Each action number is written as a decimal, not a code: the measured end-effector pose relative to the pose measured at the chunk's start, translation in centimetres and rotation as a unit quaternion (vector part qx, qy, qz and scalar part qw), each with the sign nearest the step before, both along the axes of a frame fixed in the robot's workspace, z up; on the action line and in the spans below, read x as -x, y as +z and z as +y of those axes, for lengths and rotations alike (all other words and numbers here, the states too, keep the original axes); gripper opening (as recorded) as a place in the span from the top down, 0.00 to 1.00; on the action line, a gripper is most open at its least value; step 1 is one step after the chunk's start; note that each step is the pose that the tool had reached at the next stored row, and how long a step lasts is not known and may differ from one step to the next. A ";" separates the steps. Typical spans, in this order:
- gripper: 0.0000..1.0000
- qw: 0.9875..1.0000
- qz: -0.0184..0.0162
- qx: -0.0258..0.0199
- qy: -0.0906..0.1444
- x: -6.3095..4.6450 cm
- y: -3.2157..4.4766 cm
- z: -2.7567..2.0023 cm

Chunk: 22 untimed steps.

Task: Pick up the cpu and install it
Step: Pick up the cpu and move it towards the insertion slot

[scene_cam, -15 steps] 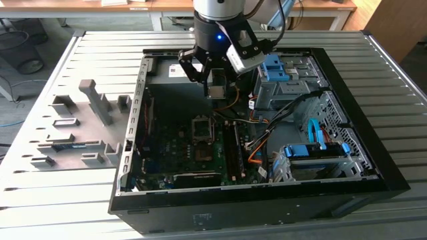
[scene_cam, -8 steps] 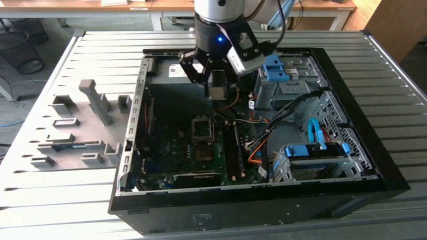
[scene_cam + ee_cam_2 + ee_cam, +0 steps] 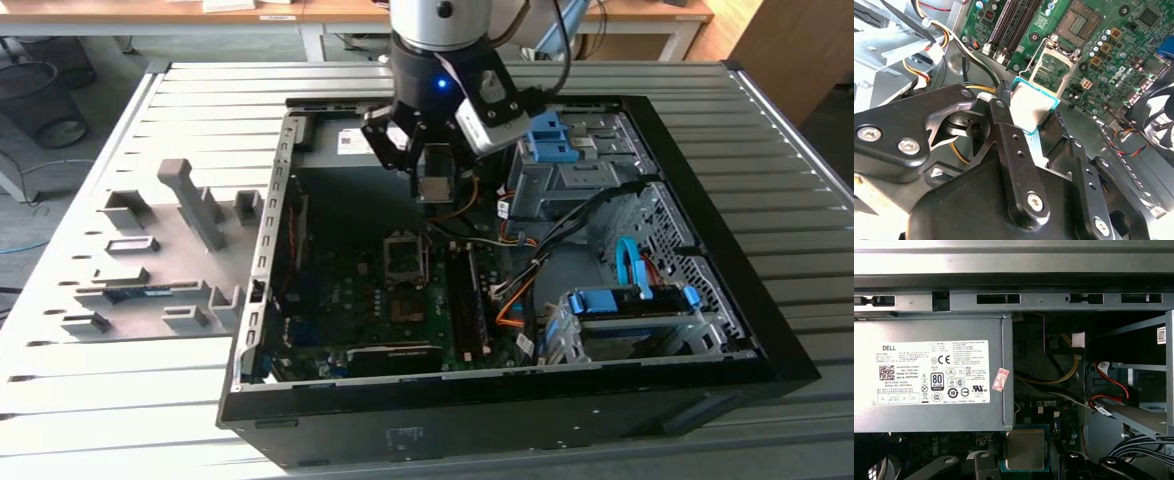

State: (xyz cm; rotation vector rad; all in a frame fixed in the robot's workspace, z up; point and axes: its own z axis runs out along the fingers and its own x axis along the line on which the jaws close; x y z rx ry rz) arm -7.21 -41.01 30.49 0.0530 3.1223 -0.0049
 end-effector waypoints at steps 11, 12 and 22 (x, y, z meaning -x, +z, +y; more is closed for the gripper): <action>0.53 1.000 0.000 0.001 0.000 -0.1 -0.82 -0.19; 0.53 1.000 0.000 0.001 0.000 -0.1 -0.86 -0.36; 0.53 1.000 0.000 0.002 0.000 0.2 -1.22 -3.41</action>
